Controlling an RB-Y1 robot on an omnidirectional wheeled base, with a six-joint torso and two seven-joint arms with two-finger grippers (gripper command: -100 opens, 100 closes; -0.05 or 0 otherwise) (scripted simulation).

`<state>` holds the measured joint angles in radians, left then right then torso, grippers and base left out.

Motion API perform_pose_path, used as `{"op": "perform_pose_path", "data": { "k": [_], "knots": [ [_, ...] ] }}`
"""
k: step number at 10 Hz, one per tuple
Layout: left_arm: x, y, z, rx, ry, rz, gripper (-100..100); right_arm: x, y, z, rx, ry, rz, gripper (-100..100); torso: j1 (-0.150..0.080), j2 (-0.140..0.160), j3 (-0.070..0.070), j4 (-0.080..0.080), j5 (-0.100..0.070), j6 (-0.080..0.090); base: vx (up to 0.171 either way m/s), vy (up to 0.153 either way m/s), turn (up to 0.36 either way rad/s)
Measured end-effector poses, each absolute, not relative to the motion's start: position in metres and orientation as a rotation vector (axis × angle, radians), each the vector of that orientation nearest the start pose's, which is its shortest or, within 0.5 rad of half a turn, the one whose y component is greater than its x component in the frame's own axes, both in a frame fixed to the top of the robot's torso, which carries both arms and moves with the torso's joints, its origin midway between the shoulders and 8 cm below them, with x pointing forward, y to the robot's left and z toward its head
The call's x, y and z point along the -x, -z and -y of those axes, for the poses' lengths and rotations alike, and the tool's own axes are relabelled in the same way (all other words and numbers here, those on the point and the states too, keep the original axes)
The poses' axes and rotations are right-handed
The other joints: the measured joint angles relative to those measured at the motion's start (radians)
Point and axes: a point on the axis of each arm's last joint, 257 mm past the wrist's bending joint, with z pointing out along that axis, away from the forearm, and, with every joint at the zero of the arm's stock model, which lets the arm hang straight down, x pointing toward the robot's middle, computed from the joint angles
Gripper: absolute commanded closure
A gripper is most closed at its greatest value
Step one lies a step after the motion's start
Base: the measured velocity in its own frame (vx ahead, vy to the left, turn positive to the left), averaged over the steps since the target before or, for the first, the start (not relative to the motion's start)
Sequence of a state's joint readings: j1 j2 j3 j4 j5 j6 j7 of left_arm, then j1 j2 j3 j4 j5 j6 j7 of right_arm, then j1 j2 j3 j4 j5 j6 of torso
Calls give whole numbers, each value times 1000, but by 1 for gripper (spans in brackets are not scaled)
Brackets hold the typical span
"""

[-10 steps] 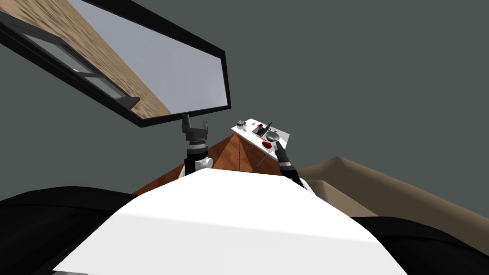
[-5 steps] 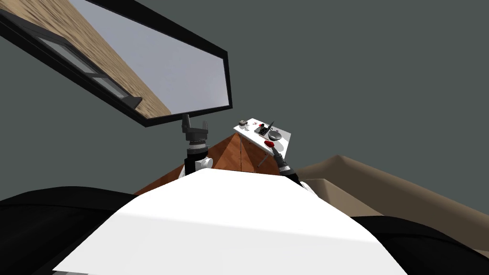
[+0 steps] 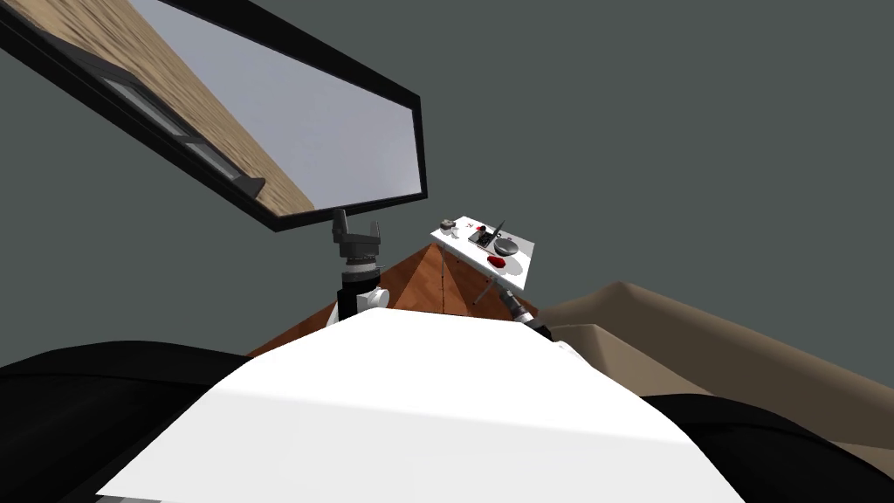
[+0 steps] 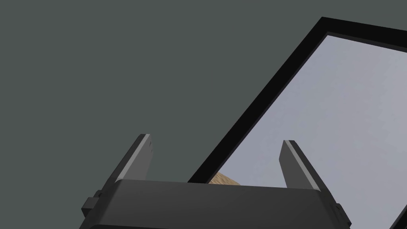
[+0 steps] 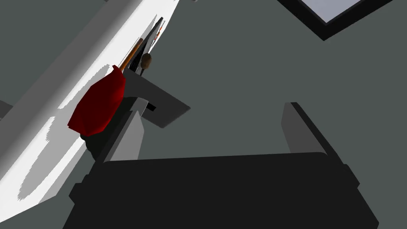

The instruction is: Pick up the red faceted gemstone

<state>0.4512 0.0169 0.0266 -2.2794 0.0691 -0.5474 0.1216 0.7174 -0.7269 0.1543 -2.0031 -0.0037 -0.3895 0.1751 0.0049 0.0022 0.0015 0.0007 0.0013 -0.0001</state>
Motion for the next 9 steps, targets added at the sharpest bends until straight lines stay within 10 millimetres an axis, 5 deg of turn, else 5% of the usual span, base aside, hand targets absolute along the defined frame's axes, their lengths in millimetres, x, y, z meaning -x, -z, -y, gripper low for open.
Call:
{"op": "perform_pose_path", "data": {
  "k": [7,9],
  "knots": [
    [-336,-49,-288,651,1471,-486,0,-248,321,293,-326,-849,-2001,-100,0,-1,-1,0,0,0,-24,73,14],
    [-336,-49,-288,651,1471,-486,0,-240,325,295,-288,-836,-2049,-100,-3,-2,-1,0,-1,0,-4,27,23]
  ]
}}
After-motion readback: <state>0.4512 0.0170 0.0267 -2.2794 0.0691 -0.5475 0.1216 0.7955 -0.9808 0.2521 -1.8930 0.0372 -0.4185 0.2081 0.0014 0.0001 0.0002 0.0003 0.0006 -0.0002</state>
